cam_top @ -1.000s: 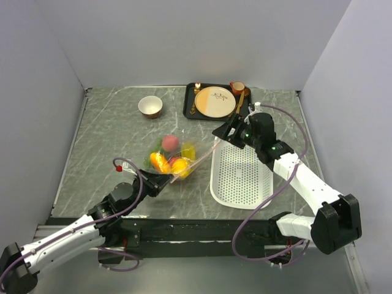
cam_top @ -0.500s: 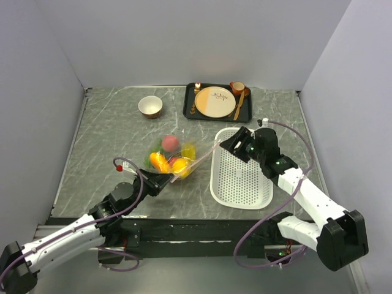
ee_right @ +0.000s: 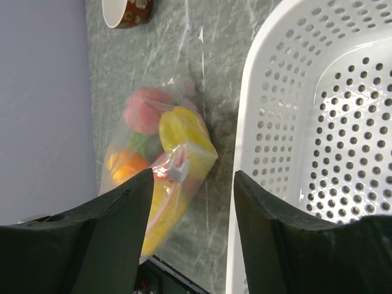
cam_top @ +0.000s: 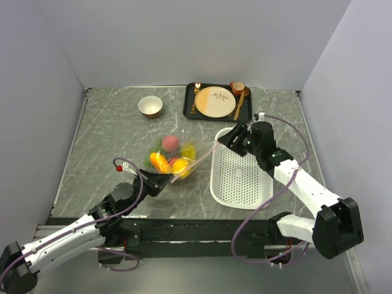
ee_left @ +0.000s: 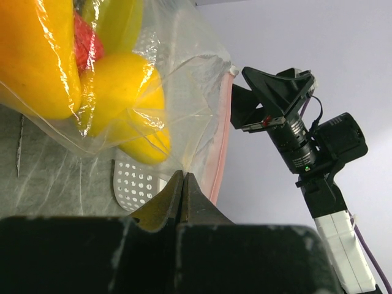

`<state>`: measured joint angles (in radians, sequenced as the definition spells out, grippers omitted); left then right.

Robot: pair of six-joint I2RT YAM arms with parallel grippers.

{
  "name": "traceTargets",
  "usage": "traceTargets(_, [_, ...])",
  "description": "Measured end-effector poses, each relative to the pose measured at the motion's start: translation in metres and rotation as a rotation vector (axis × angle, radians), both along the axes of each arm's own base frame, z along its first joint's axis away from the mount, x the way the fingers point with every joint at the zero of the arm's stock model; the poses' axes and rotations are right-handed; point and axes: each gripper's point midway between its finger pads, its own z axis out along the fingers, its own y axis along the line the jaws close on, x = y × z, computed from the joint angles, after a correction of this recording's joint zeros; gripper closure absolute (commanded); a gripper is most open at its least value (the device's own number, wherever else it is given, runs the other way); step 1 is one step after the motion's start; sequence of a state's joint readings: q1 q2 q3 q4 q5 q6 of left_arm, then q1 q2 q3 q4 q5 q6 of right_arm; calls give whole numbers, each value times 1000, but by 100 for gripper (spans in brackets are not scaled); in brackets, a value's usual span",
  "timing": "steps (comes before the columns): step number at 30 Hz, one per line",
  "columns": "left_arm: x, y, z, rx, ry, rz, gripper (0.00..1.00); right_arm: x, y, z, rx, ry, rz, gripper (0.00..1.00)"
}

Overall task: Place the food in the zip-top bag and seal the zipper
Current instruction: Zip the zipper food storage bag at the center of the board.

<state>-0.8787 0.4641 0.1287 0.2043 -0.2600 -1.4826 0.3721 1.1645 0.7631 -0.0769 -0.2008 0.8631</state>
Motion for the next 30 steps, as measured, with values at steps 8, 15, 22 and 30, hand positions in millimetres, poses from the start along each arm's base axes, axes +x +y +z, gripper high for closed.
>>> traceTargets(8, [0,0,-2,2,2,0,99,10,4,6,-9,-14,8,56])
traceTargets(15, [0,0,-2,2,2,0,99,11,6,5,-7,-8,15,59])
traceTargets(22, [0,0,-4,9,8,0,99,12,8,1,-5,2,24,64])
traceTargets(30, [0,0,-5,11,10,0,99,12,9,-6,-7,23,33,77])
